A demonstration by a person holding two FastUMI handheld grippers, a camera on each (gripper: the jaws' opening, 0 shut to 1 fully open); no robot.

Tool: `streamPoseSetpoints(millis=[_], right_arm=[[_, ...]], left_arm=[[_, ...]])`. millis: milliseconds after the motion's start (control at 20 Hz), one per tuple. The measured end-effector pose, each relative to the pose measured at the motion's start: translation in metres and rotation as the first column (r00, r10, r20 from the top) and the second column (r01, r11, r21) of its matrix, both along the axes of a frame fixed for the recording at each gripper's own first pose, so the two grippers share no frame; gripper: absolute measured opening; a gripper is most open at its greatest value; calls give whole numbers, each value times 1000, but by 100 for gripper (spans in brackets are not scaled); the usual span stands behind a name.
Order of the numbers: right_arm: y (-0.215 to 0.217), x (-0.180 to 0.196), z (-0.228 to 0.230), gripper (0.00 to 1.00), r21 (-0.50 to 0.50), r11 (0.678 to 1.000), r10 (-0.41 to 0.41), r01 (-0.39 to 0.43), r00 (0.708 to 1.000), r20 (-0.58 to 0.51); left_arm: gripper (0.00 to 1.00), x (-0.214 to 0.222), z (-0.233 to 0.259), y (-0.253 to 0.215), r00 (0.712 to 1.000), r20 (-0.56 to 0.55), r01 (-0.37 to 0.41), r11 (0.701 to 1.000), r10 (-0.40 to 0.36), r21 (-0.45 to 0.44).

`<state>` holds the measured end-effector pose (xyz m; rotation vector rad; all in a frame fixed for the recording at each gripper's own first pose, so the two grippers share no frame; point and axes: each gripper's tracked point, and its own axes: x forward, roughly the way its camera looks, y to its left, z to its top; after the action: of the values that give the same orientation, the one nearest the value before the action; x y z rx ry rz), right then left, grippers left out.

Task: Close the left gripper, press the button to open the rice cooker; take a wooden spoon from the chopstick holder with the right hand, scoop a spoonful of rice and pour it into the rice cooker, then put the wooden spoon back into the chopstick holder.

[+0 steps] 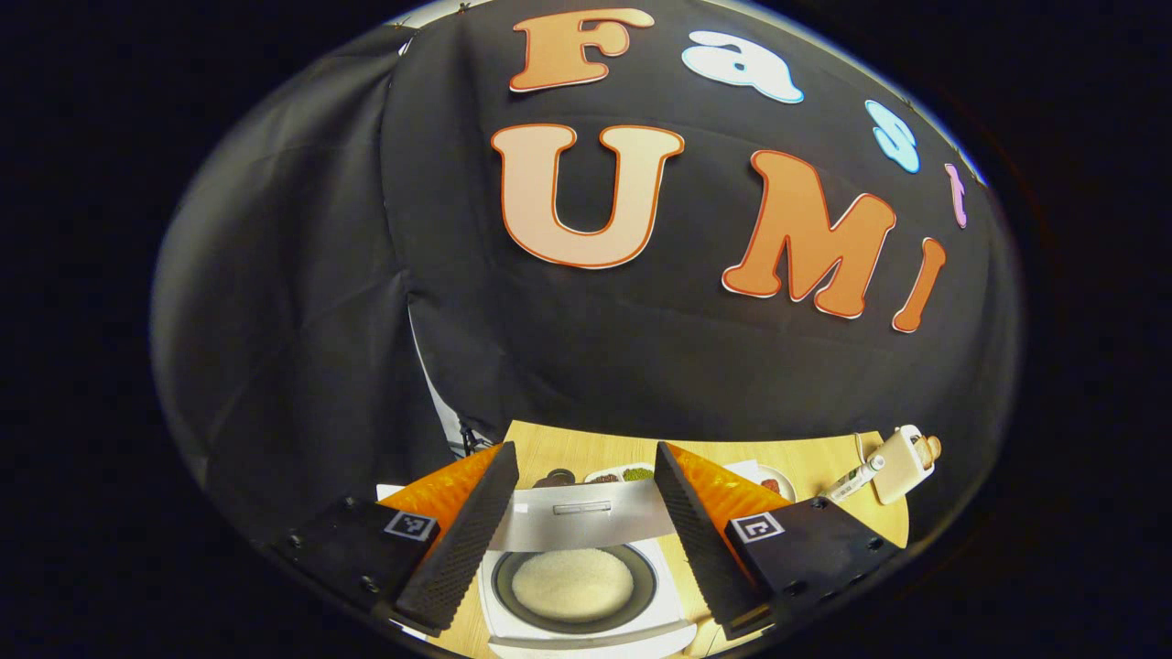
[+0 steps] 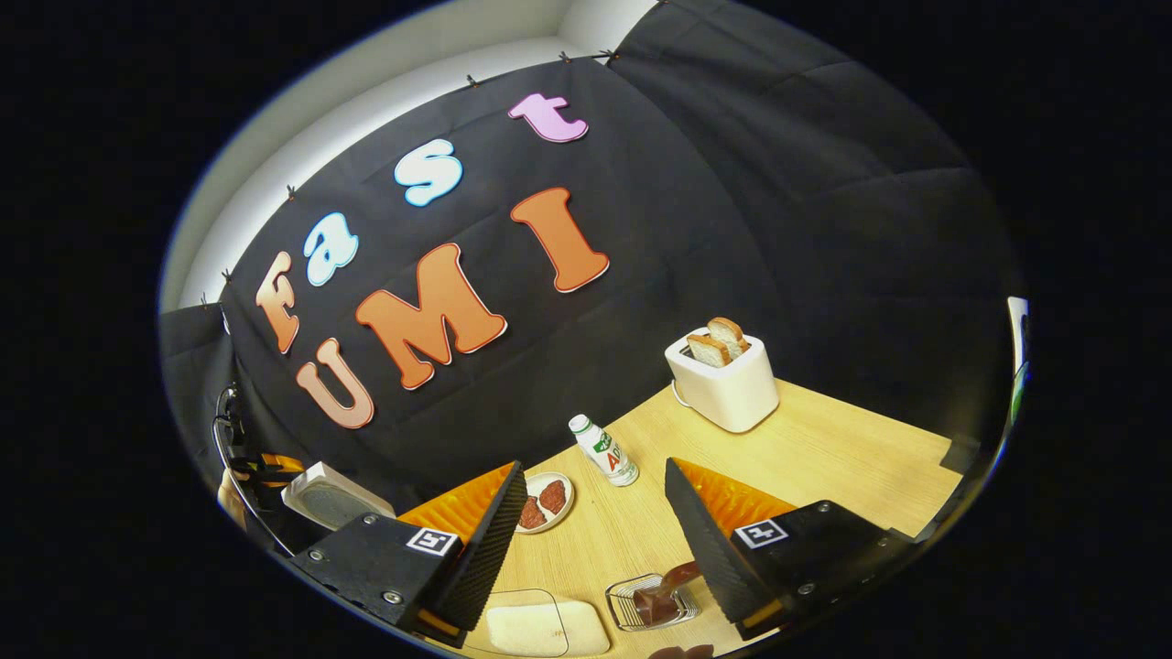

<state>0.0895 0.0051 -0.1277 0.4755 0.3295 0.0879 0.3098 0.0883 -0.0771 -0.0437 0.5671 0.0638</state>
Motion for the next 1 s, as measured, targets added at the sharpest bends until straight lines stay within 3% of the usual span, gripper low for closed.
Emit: streamPoseSetpoints(millis=[250, 500, 1000], right_arm=[[2, 7, 13, 94, -93, 994, 58, -56, 998, 19], [10, 4, 34, 94, -144, 985, 107, -99, 993, 43], [32, -13, 39, 94, -149, 977, 159, -150, 986, 51]], left_arm=[[100, -56, -29, -23, 1000, -25, 6, 992, -9, -123], [100, -91, -91, -3, 991, -127, -49, 992, 35, -113], [100, -145, -174, -15, 968, -250, -54, 989, 18, -138]])
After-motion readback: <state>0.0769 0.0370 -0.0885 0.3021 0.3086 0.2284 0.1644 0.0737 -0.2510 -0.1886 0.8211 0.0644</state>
